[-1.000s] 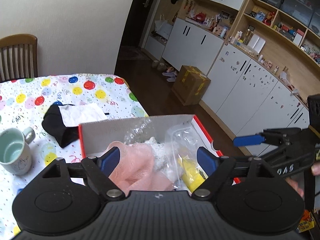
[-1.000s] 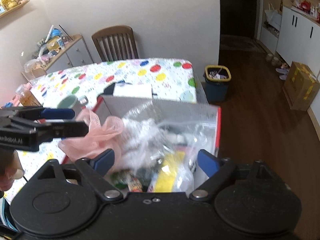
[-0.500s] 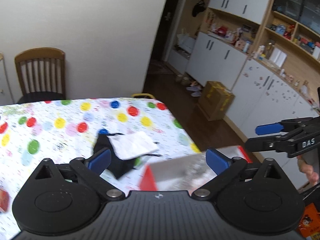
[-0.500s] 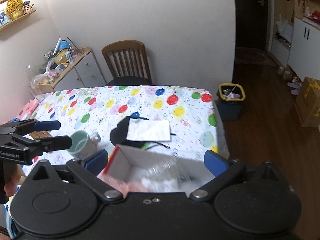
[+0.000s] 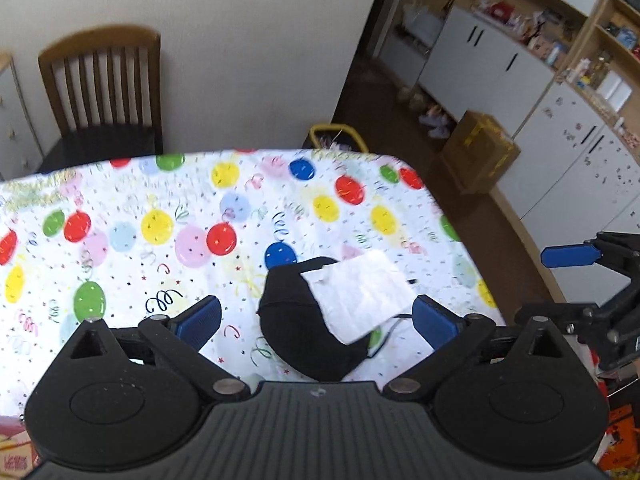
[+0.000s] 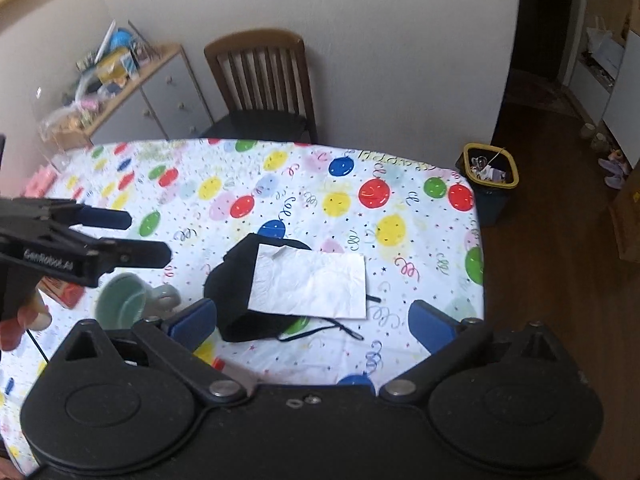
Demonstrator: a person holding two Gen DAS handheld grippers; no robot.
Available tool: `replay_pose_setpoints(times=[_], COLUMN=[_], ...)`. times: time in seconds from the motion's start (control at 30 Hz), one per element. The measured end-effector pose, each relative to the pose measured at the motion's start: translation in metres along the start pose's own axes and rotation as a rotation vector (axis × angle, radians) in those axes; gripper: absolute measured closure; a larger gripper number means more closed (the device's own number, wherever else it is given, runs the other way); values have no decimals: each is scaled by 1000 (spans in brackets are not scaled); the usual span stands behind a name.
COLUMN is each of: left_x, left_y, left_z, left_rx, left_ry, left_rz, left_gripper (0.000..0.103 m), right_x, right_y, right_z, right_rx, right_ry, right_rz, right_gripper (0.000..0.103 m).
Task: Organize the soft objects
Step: 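Move both open tools to the black cap and white cloth on the table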
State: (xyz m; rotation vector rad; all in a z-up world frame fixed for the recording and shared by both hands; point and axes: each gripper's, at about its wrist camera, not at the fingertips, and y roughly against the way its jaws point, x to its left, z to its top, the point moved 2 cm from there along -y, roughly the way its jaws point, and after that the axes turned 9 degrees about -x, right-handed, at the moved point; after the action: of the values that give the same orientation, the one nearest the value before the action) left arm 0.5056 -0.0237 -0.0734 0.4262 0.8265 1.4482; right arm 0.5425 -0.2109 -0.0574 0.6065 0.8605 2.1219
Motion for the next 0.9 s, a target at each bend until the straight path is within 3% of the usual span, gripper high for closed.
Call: replay_pose_setpoints(times=[0.2,0.43,0.53,0.7,0.9], left_x=[20,27,31,30,27], left_y=[-47,-88,-101,-120,-133], left_z=[4,6,5,1,-4], left_rx=[67,144,165,222,267], left_ry=[21,24,33,18,16], left_rz=[54,62,66,62,31], left_gripper=[1,3,12,36,48], right_x=[4,2,2,3,5], right_y=[-48,-96,-113,-136,-157], right_z=[5,2,-1,-4,-8], right_rx=[84,167,197,247,288], right_ry=[85,107,122,177,200], right_rz=[-34,-2,9,8,22], right_gripper=[1,3,4,7,10])
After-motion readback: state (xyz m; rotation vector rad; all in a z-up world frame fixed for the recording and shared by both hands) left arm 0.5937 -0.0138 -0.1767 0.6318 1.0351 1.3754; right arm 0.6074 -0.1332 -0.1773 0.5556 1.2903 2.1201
